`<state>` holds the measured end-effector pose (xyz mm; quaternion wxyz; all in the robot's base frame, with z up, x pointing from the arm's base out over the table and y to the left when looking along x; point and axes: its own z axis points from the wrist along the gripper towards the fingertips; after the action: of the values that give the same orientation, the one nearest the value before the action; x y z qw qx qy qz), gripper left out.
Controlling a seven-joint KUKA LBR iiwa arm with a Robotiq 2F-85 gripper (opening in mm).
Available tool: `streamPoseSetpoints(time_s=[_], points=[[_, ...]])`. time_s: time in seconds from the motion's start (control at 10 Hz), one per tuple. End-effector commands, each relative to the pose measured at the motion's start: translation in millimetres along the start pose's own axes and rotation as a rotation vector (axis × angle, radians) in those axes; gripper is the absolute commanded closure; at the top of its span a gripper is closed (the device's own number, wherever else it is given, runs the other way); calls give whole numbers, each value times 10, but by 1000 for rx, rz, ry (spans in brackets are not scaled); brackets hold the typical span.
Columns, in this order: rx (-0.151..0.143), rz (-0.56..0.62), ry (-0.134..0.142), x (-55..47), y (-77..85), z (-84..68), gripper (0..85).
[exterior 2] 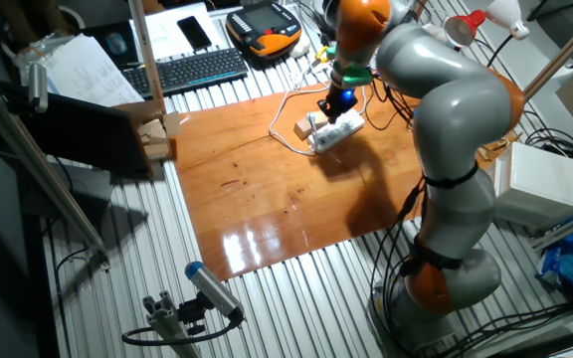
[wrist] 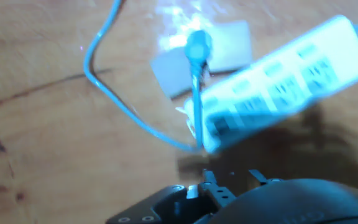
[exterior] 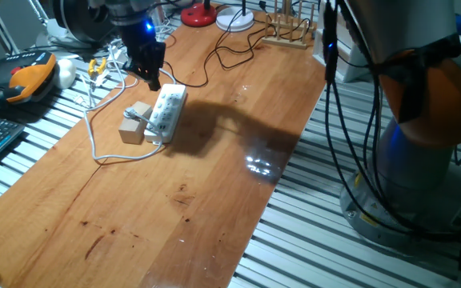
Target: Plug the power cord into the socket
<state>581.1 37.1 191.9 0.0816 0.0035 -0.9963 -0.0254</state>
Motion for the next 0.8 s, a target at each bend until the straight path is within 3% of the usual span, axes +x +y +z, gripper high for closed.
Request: streamPoseSetpoints(time_s=[0.0, 0.1, 0.2, 0.4, 0.5, 0.6, 0.7], points=[[3, -48, 8, 1, 2, 1, 850], [5, -41, 0, 1, 2, 1, 850], [7, -32, -33, 1, 2, 1, 850], [5, -11, -49, 1, 2, 1, 850], [24, 19, -57, -30, 14, 5, 680], [40, 41, -69, -231, 72, 32, 510], [31, 49, -73, -425, 83, 99, 510]])
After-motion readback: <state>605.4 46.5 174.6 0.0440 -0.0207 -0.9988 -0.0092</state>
